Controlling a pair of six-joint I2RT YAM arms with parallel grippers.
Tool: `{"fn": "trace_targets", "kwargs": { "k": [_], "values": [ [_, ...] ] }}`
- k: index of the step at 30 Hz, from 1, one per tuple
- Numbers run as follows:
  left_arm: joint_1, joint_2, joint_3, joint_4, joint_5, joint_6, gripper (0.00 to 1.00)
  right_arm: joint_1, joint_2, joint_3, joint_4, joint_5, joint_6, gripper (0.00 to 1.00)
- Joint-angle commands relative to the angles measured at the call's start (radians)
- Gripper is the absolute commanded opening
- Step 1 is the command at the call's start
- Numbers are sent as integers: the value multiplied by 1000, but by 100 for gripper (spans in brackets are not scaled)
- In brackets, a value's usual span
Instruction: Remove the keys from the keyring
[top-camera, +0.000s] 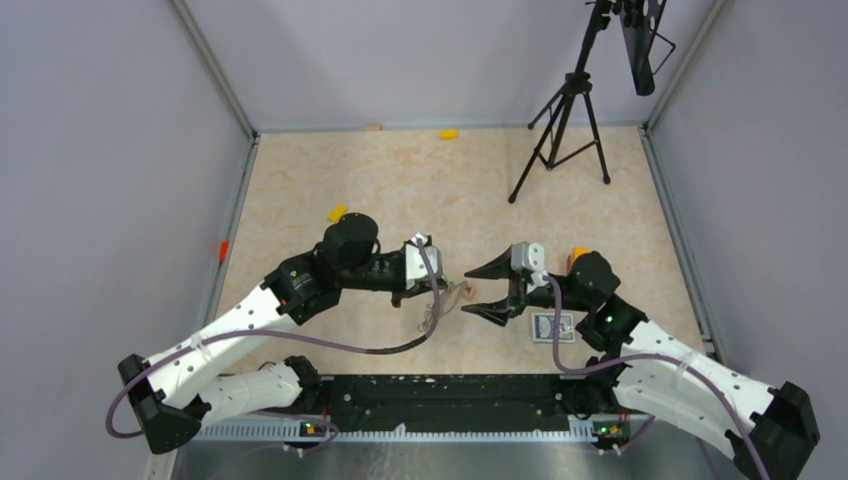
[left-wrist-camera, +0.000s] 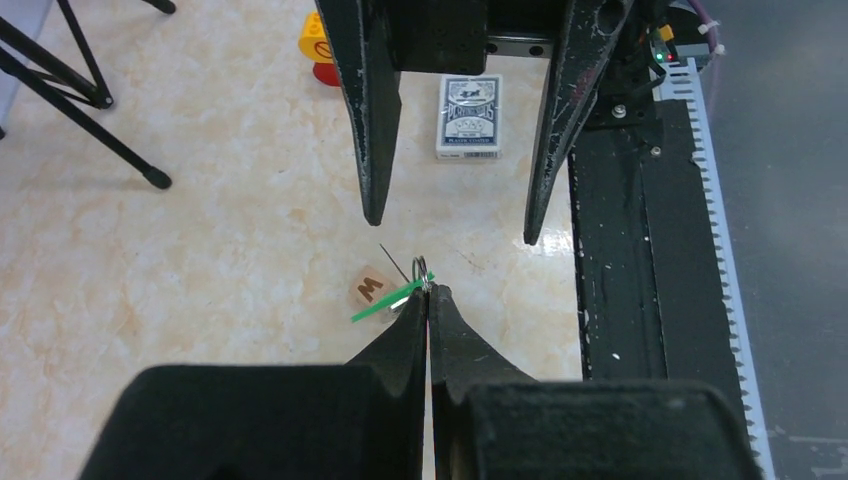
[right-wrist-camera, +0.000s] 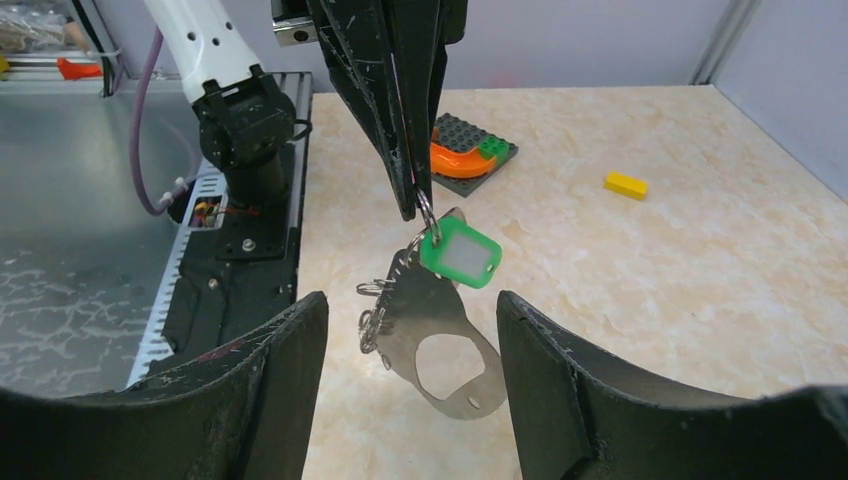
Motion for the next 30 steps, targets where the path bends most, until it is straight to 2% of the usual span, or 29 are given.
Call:
{"fn": "trace_targets", "kwargs": {
  "k": [1, 21, 30],
  "values": [
    [-3, -15, 54, -14, 79, 43, 0, -4, 11, 48, 3, -67, -29, 63],
    [-3, -10, 57, -51, 137, 68, 0, -4, 68, 37, 98, -154, 70, 64],
    [-3, -6, 61, -87, 177, 110, 0, -4, 82, 34, 96, -173, 67, 58]
  ]
}}
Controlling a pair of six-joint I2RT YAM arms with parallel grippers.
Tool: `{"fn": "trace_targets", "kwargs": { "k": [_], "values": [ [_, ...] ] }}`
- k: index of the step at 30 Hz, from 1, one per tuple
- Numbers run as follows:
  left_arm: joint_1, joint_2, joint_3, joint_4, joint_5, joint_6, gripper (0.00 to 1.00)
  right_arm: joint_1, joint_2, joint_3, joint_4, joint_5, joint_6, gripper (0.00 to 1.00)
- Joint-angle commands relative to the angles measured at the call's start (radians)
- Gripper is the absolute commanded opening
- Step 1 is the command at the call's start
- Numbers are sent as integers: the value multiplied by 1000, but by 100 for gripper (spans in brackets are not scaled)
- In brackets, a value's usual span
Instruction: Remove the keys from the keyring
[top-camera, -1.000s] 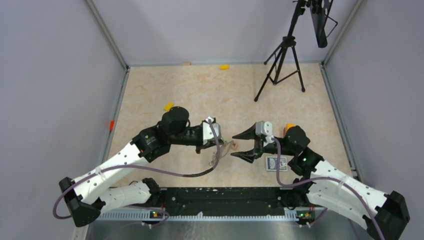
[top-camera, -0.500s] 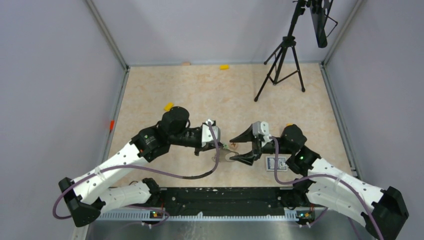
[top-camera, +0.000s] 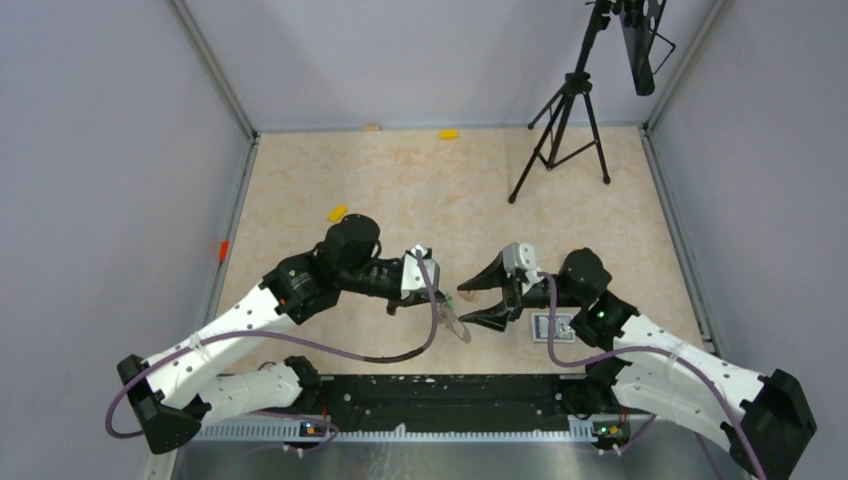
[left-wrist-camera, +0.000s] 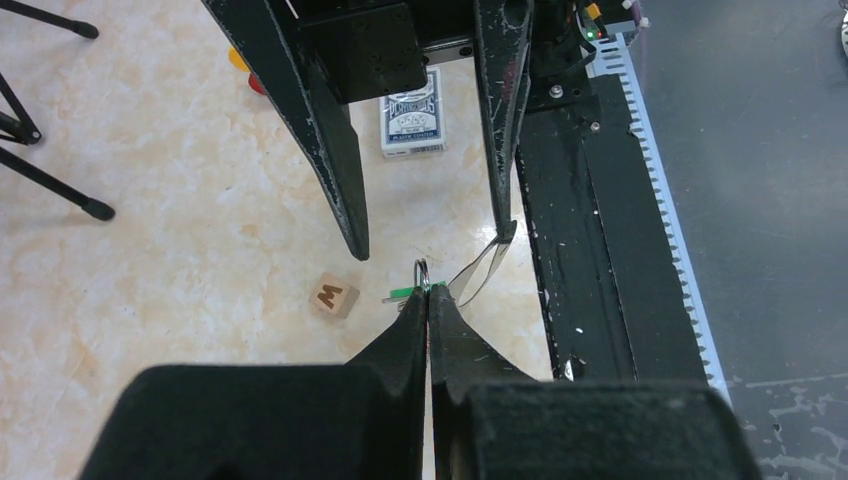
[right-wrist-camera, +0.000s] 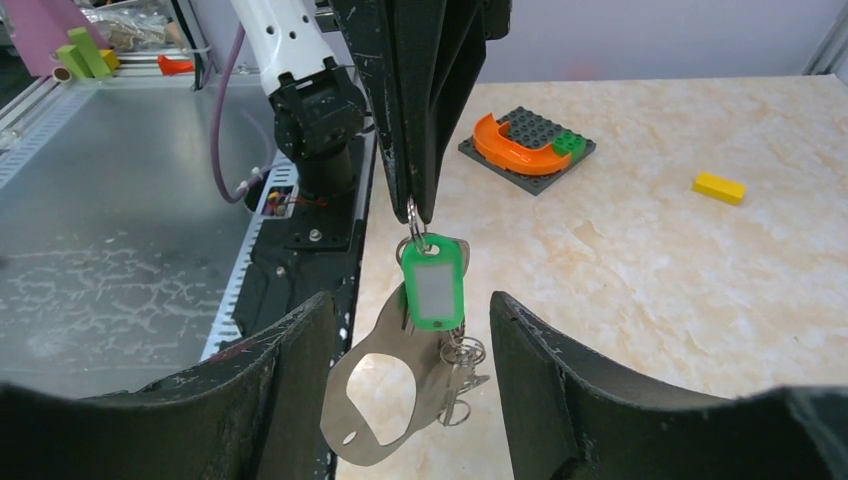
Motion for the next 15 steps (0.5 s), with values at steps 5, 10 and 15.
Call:
{"fn": "trace_targets", "kwargs": {
  "k": [5, 10, 15],
  "values": [
    [-2, -7, 50, -5, 83, 47, 0, -4, 24, 31, 64, -43, 9, 52],
    [-3, -13, 53, -19, 93, 62, 0, -4, 37, 26, 67, -39, -1, 48],
    [-2, -18, 56, -27, 111, 70, 0, -4, 53, 16, 73, -13, -20, 45]
  ]
}}
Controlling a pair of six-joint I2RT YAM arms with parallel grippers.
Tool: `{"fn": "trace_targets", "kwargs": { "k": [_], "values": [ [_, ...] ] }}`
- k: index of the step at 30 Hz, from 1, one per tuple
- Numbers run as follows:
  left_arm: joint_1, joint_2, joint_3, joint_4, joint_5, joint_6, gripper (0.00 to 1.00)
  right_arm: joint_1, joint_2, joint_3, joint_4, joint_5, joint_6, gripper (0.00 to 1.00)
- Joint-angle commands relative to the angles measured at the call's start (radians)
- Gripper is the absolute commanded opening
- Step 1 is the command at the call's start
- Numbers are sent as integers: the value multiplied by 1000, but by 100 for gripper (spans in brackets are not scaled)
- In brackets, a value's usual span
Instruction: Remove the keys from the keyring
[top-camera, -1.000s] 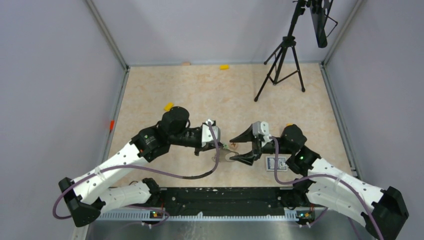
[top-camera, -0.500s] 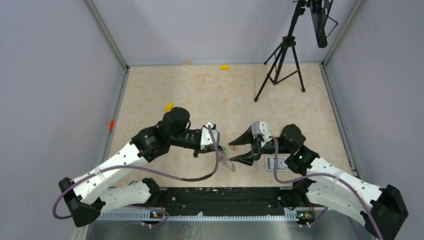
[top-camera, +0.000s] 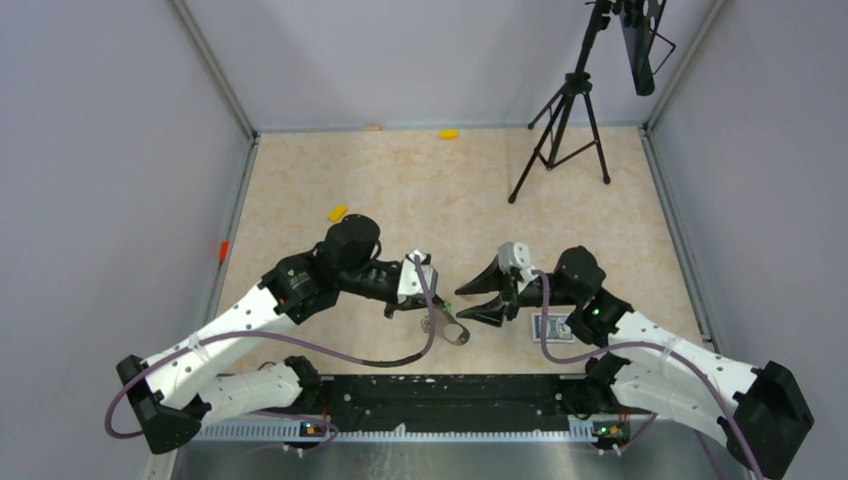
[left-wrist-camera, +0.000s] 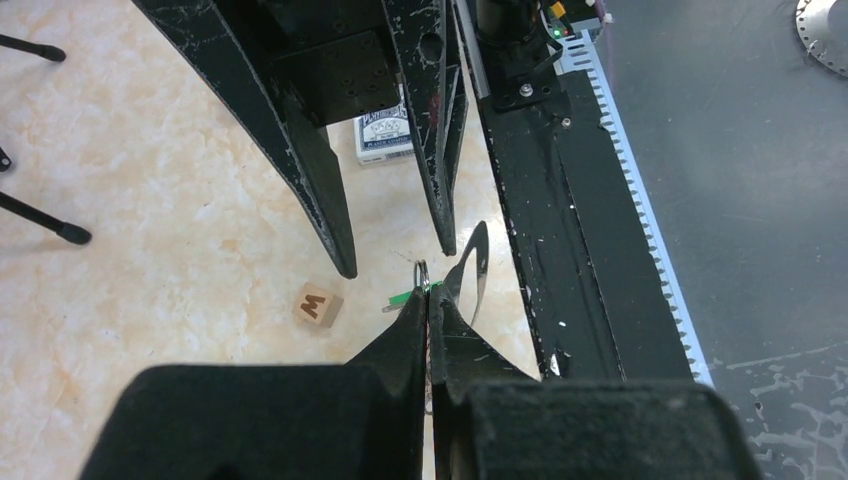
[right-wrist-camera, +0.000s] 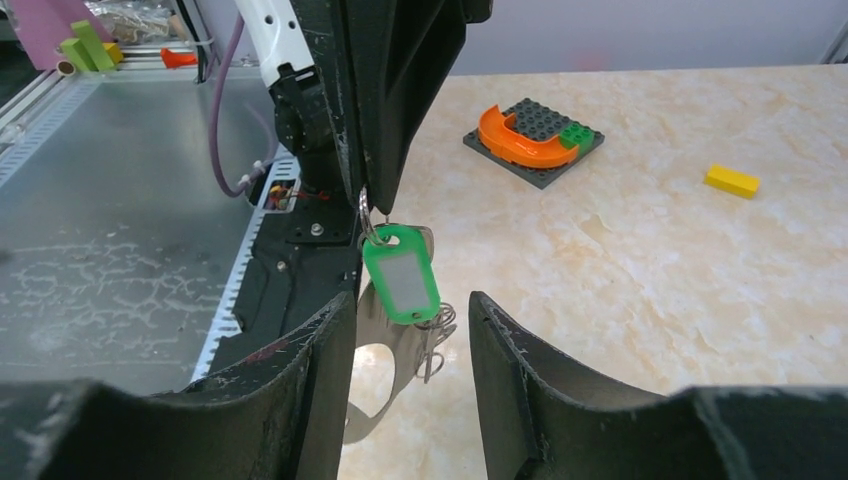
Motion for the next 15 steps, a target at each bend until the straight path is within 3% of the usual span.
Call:
{"fn": "trace_targets", "kwargs": {
  "k": [1, 7, 15],
  "values": [
    [-3, -17, 48, 13, 51, 27, 0, -4, 18, 14, 48, 13, -22, 44],
    [-3, -16, 50, 5, 56, 34, 0, -4, 34, 9, 35, 75, -66, 44],
    [-3, -17, 46, 20, 33, 29, 0, 16, 47, 10, 27, -2, -63, 47]
  ]
}}
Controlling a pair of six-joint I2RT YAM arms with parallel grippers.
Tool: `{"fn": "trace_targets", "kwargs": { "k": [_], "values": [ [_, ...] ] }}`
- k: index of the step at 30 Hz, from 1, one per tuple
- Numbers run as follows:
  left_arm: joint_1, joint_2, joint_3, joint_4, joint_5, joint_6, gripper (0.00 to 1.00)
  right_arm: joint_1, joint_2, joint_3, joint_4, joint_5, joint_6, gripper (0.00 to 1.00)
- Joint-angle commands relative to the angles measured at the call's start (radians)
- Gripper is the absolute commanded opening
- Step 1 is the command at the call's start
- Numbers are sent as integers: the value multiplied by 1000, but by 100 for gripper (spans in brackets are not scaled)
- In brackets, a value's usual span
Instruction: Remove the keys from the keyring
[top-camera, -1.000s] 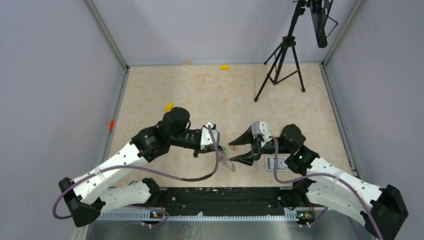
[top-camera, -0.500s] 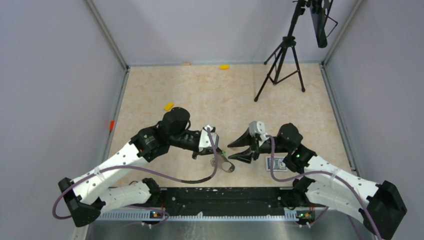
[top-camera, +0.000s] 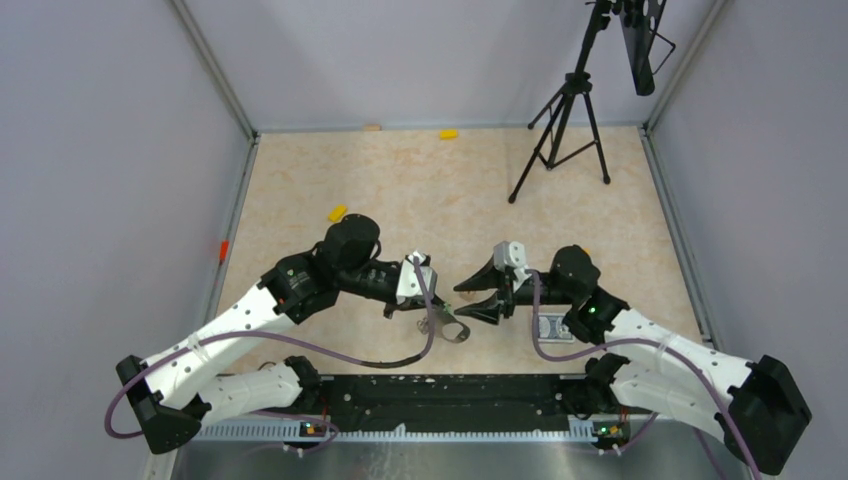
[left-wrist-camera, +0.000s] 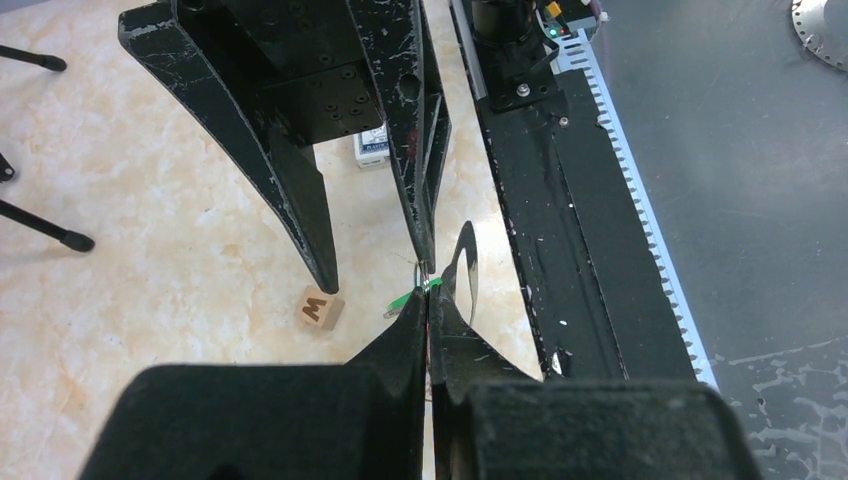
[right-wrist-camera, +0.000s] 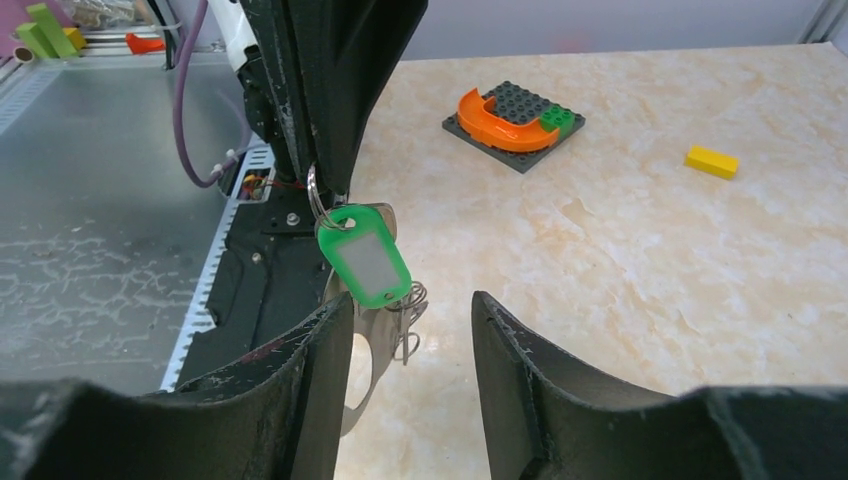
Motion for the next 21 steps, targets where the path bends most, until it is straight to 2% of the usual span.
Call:
{"fn": "trace_targets", "kwargs": {
  "k": [1, 9, 18, 21],
  "values": [
    [-3, -18, 38, 35, 13, 7, 0, 20, 11, 10, 29, -49, -25, 48],
    [-2, -12, 26, 55, 19, -11, 0, 80, 61, 9, 102, -18, -2, 52],
    [-2, -18, 11, 61, 1, -24, 0, 121, 91, 18, 152, 11, 29, 52],
    [-2, -22, 5, 62, -5, -28, 0, 120, 80, 18, 151, 15, 39, 39]
  ]
}}
